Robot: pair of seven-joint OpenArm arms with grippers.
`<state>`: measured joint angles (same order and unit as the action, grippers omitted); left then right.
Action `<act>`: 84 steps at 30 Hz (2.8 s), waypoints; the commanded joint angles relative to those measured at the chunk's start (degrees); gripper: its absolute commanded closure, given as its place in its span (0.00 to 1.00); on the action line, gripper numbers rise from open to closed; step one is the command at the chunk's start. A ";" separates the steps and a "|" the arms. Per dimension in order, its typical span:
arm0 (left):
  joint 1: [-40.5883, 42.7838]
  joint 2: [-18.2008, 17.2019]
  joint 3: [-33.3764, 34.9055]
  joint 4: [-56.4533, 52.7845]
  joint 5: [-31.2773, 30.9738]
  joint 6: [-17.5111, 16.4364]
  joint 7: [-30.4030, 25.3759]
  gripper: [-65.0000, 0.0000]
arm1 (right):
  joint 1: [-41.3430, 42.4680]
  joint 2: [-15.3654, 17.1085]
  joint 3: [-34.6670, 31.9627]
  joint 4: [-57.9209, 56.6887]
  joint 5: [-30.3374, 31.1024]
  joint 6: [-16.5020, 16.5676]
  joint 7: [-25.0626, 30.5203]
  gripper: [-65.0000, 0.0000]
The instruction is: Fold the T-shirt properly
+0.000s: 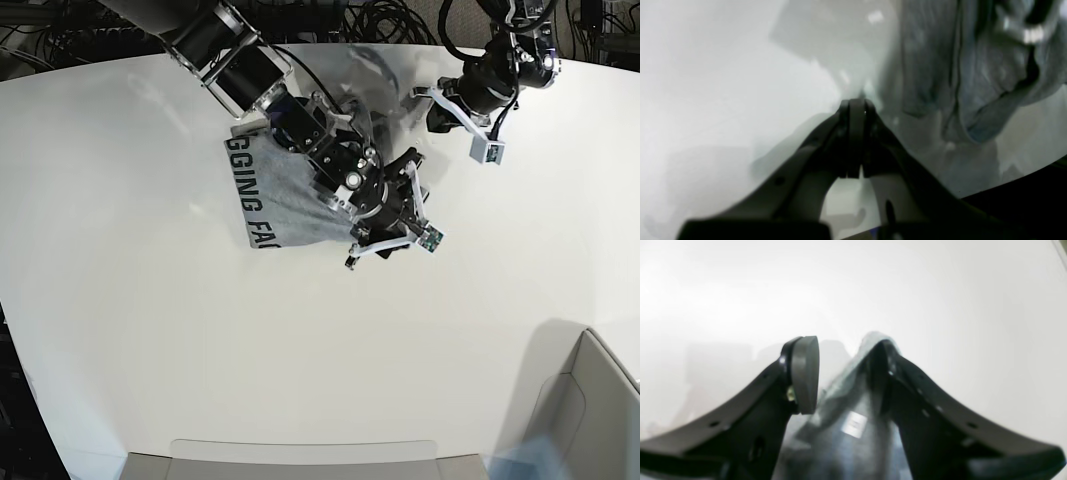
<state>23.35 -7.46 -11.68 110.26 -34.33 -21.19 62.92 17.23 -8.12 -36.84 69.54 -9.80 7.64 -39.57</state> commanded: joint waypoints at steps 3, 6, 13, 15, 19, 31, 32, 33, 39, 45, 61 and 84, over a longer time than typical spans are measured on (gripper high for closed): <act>-0.01 -0.14 -0.14 0.91 -0.62 -0.22 -0.45 1.00 | 2.06 -0.45 0.31 -1.71 -0.09 -1.70 3.31 0.61; -0.01 -0.14 -0.14 0.91 -0.62 -0.22 -0.45 1.00 | 1.97 -0.54 0.05 -1.63 -0.09 -2.50 3.31 0.61; -0.01 -0.14 -0.14 0.91 -0.62 -0.22 -0.45 1.00 | -0.40 -0.36 -4.26 2.77 0.09 -2.41 3.31 0.61; -0.01 -0.14 -0.14 0.82 -0.62 -0.22 -0.45 1.00 | -0.14 -0.36 -6.11 3.39 0.09 -2.32 3.31 0.61; -0.01 -0.14 -0.14 0.82 -0.62 -0.22 -0.45 1.00 | 2.15 -0.72 -7.51 2.51 0.18 -2.32 3.31 0.61; 0.16 -0.14 0.03 0.82 -0.62 -0.22 -0.54 1.00 | 4.44 -0.54 -11.82 1.45 3.96 -2.32 -3.55 0.61; 0.16 -0.14 0.65 0.82 -0.62 -0.22 -0.54 1.00 | 4.35 -0.28 -12.26 1.54 5.19 -2.32 -3.99 0.61; 0.16 -0.14 1.00 0.82 -0.62 -0.22 -0.63 1.00 | 4.08 -0.28 -12.26 1.71 6.24 -2.32 -4.43 0.61; 0.34 -0.23 1.26 0.82 -0.62 -0.22 -0.72 1.00 | 0.66 0.16 -12.17 9.63 6.95 -2.41 -10.67 0.61; 0.34 -0.14 1.26 0.82 -0.62 -0.22 -0.63 1.00 | 0.22 1.66 -12.17 17.54 5.01 -2.50 -16.03 0.61; -0.10 -0.05 1.97 6.09 -0.79 -17.10 -1.07 1.00 | -1.37 14.41 12.88 26.95 5.45 -2.41 -15.07 0.83; -7.13 -1.37 25.62 -7.36 21.18 -18.81 -6.52 1.00 | -16.93 24.87 23.17 28.18 5.45 14.73 -14.80 1.00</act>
<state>16.45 -8.47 14.41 102.37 -13.63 -39.97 56.49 -0.60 16.56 -13.85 96.40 -4.58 21.71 -55.18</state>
